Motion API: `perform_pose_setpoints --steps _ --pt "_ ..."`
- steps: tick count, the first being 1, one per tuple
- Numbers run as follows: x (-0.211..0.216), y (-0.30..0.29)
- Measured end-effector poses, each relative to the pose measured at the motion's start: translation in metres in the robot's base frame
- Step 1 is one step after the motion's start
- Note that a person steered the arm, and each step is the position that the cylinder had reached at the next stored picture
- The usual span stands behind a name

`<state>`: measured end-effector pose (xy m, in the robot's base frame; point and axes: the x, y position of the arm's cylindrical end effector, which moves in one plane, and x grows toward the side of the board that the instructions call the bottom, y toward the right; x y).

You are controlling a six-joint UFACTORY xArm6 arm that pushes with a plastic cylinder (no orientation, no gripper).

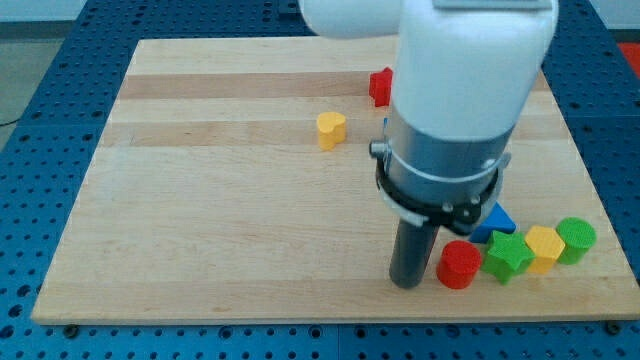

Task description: Push the yellow heart and blue cube towards center right

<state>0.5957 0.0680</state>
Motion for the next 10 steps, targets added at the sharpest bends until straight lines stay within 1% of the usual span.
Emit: perform_pose_setpoints --steps 1,2,3,4,6,7,8,9,10 --pt "0.01 0.022" --pt "0.01 0.039" --pt "0.021 0.022" --pt "0.009 -0.025" --pt "-0.129 -0.141" --pt "-0.176 -0.15" --pt "-0.203 -0.129" --pt "-0.21 -0.106" --pt "-0.205 -0.059"
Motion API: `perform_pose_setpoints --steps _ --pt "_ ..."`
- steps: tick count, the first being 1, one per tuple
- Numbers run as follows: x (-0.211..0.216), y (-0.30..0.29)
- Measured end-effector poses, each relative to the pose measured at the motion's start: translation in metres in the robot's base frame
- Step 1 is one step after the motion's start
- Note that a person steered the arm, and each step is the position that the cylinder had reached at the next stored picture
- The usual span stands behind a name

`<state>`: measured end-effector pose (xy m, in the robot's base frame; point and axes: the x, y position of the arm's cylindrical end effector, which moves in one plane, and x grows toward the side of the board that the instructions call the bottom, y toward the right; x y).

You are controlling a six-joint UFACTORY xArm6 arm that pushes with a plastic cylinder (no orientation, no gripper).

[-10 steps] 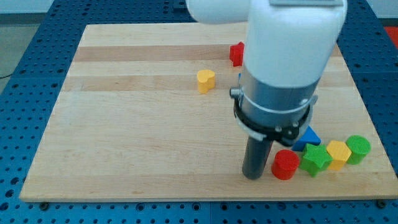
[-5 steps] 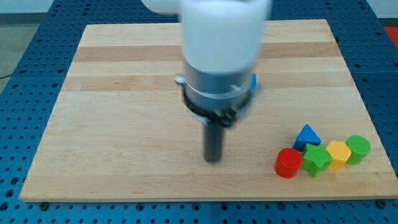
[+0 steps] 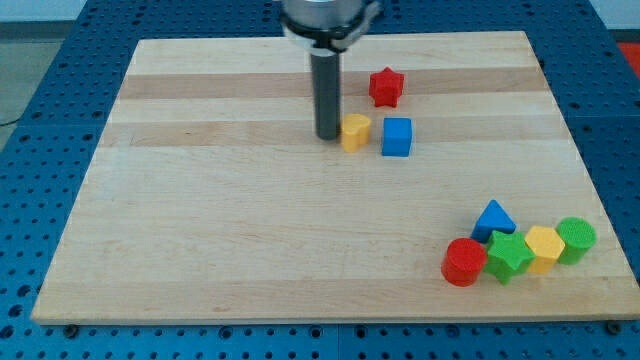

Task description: Push the yellow heart and blue cube towards center right

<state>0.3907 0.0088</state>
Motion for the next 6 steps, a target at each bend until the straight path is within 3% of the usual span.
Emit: perform_pose_setpoints --steps 2,6 --pt "0.0 0.072" --pt "0.031 0.142"
